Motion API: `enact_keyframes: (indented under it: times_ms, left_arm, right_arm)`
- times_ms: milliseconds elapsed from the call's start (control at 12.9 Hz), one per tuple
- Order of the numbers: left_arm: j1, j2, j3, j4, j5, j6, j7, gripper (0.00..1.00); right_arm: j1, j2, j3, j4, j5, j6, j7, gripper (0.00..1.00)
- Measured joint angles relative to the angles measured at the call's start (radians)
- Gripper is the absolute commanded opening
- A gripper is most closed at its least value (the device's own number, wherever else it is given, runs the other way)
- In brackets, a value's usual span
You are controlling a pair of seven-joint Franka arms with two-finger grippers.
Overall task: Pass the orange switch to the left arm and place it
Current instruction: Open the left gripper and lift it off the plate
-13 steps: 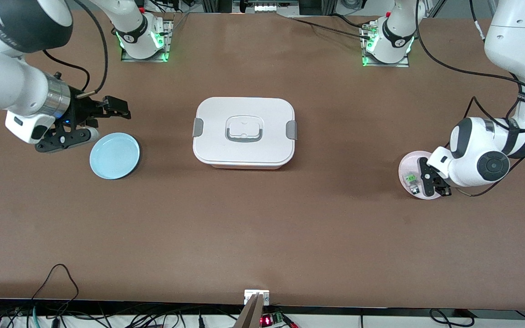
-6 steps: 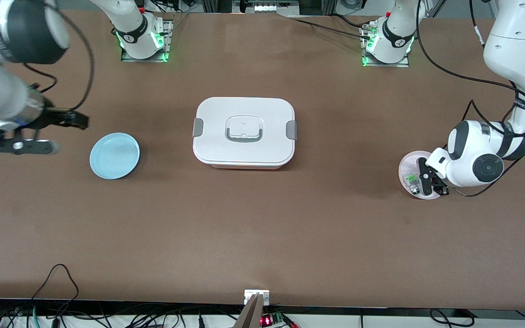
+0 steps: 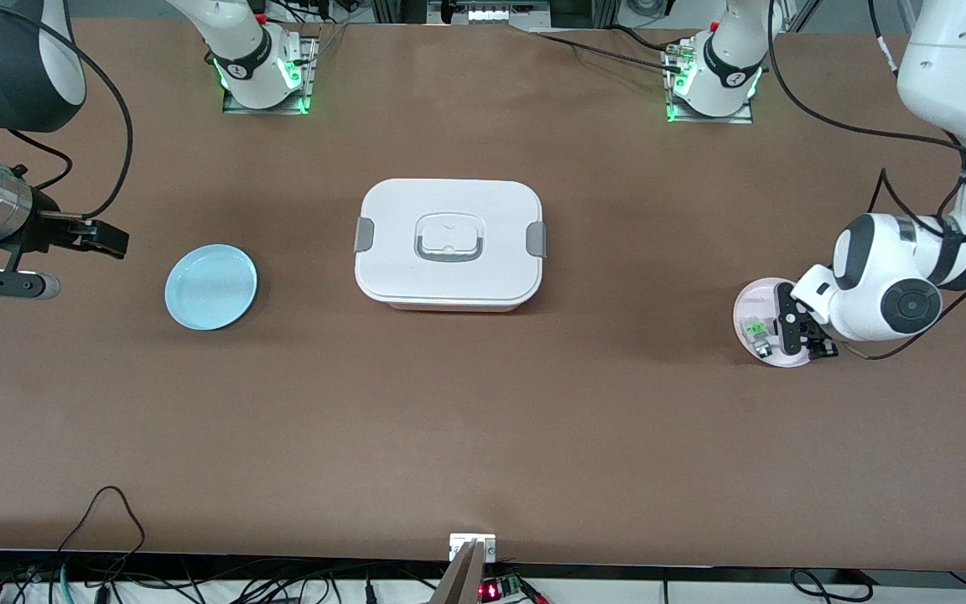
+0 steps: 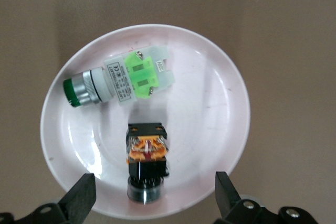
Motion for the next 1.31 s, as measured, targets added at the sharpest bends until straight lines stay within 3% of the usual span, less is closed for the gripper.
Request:
enact_keyframes:
  times_ms: [232,463,772,1004,1313]
  left_arm:
    - [-0.001,-0.077,-0.057,0.098,0.0,-0.239,-0.008,1.0]
    - [-0.003,-0.102,-0.114,0.267,0.0,-0.527,-0.122,1.0]
    - [-0.002,-0.105,-0.166,0.469,-0.011,-0.813,-0.401,1.0]
    - [-0.003,-0.125,-0.203,0.552,-0.06,-0.883,-0.682,1.0]
    - [-0.031,-0.192,-0.187,0.532,-0.18,-0.86,-1.06,1.0]
  right_arm:
    - [0.0,0.001,-0.034,-0.01,0.026,0.003,-0.014,1.0]
    - [-0.003,-0.004,-0.112,-0.018,0.105,0.036,-0.029,1.0]
    - [0.001,-0.065,-0.115,-0.055,0.114,0.065,-0.03,1.0]
    - [0.002,-0.172,-0.114,-0.165,0.114,0.092,-0.038,1.0]
    - [0.002,-0.229,-0.114,-0.199,0.115,0.08,-0.093,1.0]
